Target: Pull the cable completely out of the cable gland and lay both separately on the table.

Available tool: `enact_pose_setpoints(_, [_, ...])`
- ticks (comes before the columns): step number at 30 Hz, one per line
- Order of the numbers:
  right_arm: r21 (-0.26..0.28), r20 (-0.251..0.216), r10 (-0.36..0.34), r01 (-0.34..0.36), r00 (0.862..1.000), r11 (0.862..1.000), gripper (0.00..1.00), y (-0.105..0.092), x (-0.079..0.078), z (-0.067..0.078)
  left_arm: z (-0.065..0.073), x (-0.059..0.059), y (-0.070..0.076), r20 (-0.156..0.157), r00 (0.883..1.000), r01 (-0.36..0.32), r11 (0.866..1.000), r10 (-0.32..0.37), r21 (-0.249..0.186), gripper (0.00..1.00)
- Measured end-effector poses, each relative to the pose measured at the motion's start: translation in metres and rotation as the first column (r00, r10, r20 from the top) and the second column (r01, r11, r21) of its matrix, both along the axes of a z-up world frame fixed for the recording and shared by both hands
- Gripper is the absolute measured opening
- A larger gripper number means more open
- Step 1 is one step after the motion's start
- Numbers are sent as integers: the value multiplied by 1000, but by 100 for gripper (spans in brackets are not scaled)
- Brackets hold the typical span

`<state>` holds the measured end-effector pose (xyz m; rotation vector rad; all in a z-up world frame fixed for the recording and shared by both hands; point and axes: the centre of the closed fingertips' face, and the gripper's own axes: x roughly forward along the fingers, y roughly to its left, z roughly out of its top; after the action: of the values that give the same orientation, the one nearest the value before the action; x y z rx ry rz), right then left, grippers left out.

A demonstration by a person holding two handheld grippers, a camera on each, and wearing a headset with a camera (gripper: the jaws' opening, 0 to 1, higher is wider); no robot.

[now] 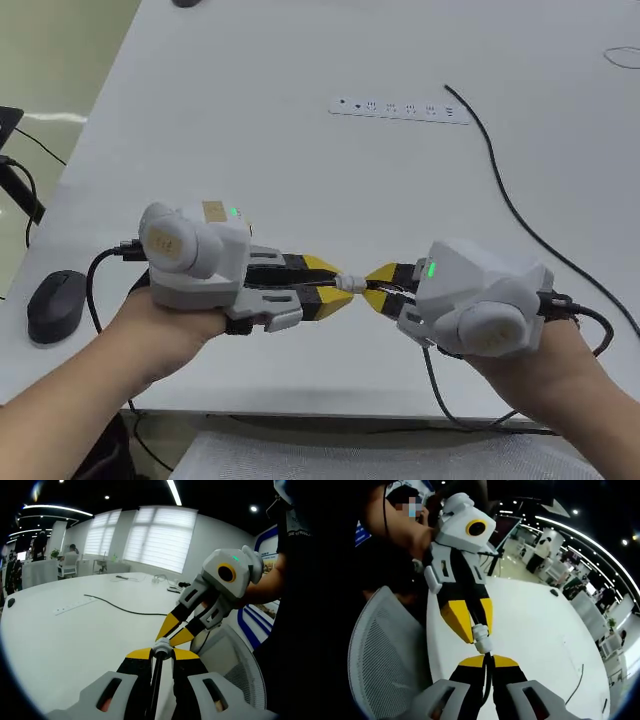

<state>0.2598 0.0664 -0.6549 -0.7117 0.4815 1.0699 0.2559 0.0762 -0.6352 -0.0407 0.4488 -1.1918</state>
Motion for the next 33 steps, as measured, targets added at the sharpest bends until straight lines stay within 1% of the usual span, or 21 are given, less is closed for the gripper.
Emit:
enact_pose_setpoints(1, [0,-20,-23,23,1000,1000,0,-3,1,-3,-1,0,0,-2,1000,-3,1000,3,1,14])
enact_pose_setpoints(3, [9,-29,-37,37,999,999,0,-6,2,-4,-1,0,0,-1,1000,-7,1000,7,1,14])
enact_pose_setpoints(7, [41,-69,-86,89,994,995,0,-12,3,-7,0,0,0,0,1000,-11,1000,11,1,14])
enact_pose_setpoints(8, [49,-90,-107,111,990,993,0,-15,3,-9,0,0,0,0,1000,-12,1000,12,1,14])
enact_pose_setpoints(10, [61,-114,-137,144,984,988,0,-19,4,-11,0,1,0,-1,1000,-17,1000,17,1,14])
enact_pose_setpoints(12, [84,-167,-185,200,969,976,0,-26,5,-15,1,1,0,2,1000,-22,1000,22,0,14])
enact_pose_setpoints(13, [83,-170,-194,210,966,974,0,-29,6,-16,1,1,0,2,1000,-22,1000,22,0,14])
enact_pose_setpoints(14, [86,-183,-209,228,961,970,0,-33,7,-19,2,1,0,2,1000,-24,1000,24,0,14])
enact_pose_setpoints(16, [97,-226,-240,267,944,959,0,-39,6,-22,3,1,0,4,1000,-27,1000,27,0,14])
enact_pose_setpoints(18, [107,-246,-263,295,933,949,0,-46,8,-25,3,2,1,3,1000,-31,1000,31,-2,14])
enact_pose_setpoints(20, [118,-282,-285,328,916,937,0,-53,7,-28,4,1,0,4,999,-35,999,35,-1,15])
enact_pose_setpoints(21, [123,-292,-294,341,910,932,0,-55,7,-30,4,1,0,2,999,-36,999,36,-1,15])
enact_pose_setpoints(22, [128,-329,-314,371,891,920,0,-59,6,-33,4,1,0,2,999,-39,999,39,-1,15])
enact_pose_setpoints(23, [132,-339,-318,379,885,916,0,-61,5,-34,4,0,-1,4,999,-40,999,40,1,15])
enact_pose_setpoints(24, [142,-359,-332,403,872,904,0,-64,6,-36,4,0,-1,4,999,-41,999,41,3,15])
enact_pose_setpoints(26, [143,-375,-346,422,860,895,0,-72,5,-40,4,-1,-2,4,999,-46,999,46,3,15])
enact_pose_setpoints(29, [146,-392,-352,436,850,888,0,-80,1,-46,4,-1,-2,3,999,-53,999,53,6,15])
enact_pose_setpoints(33, [144,-400,-351,436,847,888,0,-83,-4,-51,2,-4,-2,-2,998,-62,998,62,12,15])
